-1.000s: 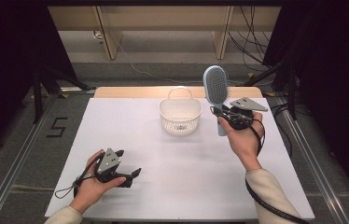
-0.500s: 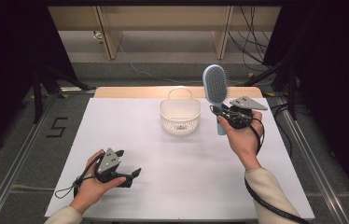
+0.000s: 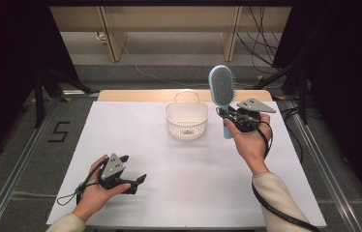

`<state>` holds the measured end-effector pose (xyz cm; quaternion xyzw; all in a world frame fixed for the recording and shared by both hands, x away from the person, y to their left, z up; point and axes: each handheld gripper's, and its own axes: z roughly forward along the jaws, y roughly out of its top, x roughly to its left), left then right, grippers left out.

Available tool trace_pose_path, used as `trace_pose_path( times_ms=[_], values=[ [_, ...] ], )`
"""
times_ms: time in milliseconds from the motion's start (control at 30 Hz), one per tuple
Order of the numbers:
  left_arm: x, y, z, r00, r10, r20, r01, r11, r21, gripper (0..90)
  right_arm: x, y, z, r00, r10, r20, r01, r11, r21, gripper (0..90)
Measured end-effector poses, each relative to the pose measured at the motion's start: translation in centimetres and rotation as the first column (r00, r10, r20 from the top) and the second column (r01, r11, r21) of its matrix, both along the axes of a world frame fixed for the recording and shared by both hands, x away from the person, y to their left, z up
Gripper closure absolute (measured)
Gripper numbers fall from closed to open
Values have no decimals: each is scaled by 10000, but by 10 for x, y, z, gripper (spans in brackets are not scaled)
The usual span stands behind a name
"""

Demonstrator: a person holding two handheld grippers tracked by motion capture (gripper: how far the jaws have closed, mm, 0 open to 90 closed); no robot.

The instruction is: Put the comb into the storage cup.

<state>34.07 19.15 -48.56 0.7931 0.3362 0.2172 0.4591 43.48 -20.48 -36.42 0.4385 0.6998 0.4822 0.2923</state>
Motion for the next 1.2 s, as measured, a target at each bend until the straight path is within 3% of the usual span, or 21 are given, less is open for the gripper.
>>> trace_pose_path(
  times_ms=[1200],
  values=[
    [1,-1,-1,10000,-20,-22,20,10000,-3,71,5,7,7,9997,26,223,-29,9999,143,703]
  ],
)
